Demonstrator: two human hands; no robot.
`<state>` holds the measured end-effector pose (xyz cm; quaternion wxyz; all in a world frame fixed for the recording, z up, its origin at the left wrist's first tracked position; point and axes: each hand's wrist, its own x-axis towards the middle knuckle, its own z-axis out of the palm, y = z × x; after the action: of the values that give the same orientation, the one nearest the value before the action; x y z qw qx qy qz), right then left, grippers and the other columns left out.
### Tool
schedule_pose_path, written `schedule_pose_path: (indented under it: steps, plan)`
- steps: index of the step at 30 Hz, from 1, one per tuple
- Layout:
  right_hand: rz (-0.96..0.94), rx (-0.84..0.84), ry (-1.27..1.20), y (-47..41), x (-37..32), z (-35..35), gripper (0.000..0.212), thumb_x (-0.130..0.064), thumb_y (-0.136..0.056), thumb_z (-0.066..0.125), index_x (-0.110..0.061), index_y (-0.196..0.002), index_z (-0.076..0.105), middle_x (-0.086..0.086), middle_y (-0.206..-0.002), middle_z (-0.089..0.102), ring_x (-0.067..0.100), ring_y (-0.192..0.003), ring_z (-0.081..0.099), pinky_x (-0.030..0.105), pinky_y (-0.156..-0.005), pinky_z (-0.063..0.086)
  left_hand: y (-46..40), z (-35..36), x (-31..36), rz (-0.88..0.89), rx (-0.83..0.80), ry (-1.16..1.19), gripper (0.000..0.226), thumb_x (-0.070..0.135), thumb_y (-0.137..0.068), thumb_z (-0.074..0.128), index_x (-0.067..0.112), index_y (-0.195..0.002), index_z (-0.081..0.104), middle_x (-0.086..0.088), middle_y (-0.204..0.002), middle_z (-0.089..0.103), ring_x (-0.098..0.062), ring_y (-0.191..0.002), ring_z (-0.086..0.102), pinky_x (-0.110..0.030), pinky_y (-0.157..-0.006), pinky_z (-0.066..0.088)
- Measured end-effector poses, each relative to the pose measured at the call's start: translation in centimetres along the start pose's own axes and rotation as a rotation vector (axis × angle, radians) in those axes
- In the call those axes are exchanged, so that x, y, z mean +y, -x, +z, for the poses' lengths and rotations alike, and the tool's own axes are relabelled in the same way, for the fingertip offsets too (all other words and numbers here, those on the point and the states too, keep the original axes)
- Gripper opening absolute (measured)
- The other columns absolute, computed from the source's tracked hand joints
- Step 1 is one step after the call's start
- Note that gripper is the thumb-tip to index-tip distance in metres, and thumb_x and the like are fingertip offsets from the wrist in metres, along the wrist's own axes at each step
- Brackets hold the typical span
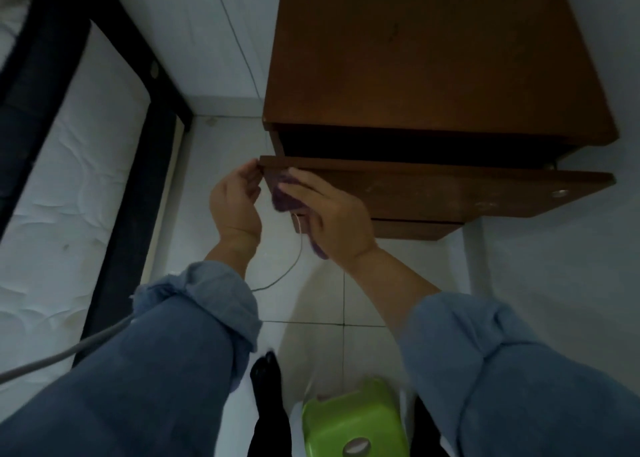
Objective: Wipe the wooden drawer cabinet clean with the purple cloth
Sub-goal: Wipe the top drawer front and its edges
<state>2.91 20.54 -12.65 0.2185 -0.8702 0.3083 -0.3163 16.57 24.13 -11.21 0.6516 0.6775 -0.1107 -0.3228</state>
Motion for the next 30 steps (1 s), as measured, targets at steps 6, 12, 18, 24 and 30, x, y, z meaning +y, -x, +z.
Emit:
schedule_pose_path:
  steps: [6, 12, 18, 24, 30]
  plan:
    - [-0.312, 0.134, 0.69, -1.2, 4.2, -1.0, 0.045, -0.017, -0.098, 0.024, -0.03, -0.14, 0.033, -0.006, -0.142, 0.03, 0.022, -0.097, 0.041, 0.037, -0.082, 0.033, -0.4, 1.7, -1.9, 0.141, 0.157, 0.003, 0.028, 0.024, -0.075, 0.048, 0.033, -0.072, 0.075, 0.003, -0.076, 0.071, -0.017, -0.082, 0.065, -0.031, -0.076, 0.054]
    - [-0.497, 0.235, 0.913, -3.7, 7.7, 1.0, 0.045, -0.016, -0.097, 0.023, -0.03, -0.139, 0.032, -0.009, -0.14, 0.031, 0.02, -0.099, 0.038, 0.035, -0.081, 0.029, -3.7, 3.6, -2.7, 0.262, 0.168, 0.087, 0.034, 0.014, -0.08, 0.049, 0.035, -0.068, 0.074, 0.008, -0.07, 0.071, -0.014, -0.075, 0.067, -0.035, -0.078, 0.057]
    - [-0.648, 0.323, 0.922, -6.3, 9.5, 2.3, 0.046, -0.017, -0.096, 0.029, -0.033, -0.139, 0.036, -0.01, -0.14, 0.033, 0.017, -0.102, 0.039, 0.034, -0.083, 0.027, -5.4, 5.3, -4.3, 0.342, 0.236, 0.097, 0.029, 0.014, -0.081, 0.045, 0.023, -0.076, 0.072, 0.0, -0.073, 0.07, -0.014, -0.072, 0.067, -0.039, -0.078, 0.058]
    - [-0.709, 0.423, 0.981, -7.6, 11.0, 3.7, 0.044, -0.022, -0.096, 0.03, -0.029, -0.14, 0.034, -0.002, -0.137, 0.035, 0.019, -0.099, 0.042, 0.035, -0.079, 0.03, -8.3, 5.9, -5.0, 0.401, 0.282, 0.033, 0.028, 0.023, -0.076, 0.045, 0.026, -0.059, 0.068, 0.0, -0.059, 0.063, -0.02, -0.061, 0.061, -0.047, -0.067, 0.056]
    - [-0.718, 0.444, 0.98, -8.2, 11.4, 4.1, 0.043, -0.022, -0.097, 0.024, -0.024, -0.14, 0.031, 0.004, -0.136, 0.036, 0.022, -0.102, 0.042, 0.036, -0.079, 0.03, -10.5, 5.7, -5.1, 0.392, 0.201, 0.145, 0.031, 0.022, -0.067, 0.045, 0.023, -0.046, 0.068, 0.004, -0.048, 0.063, -0.024, -0.058, 0.063, -0.04, -0.063, 0.057]
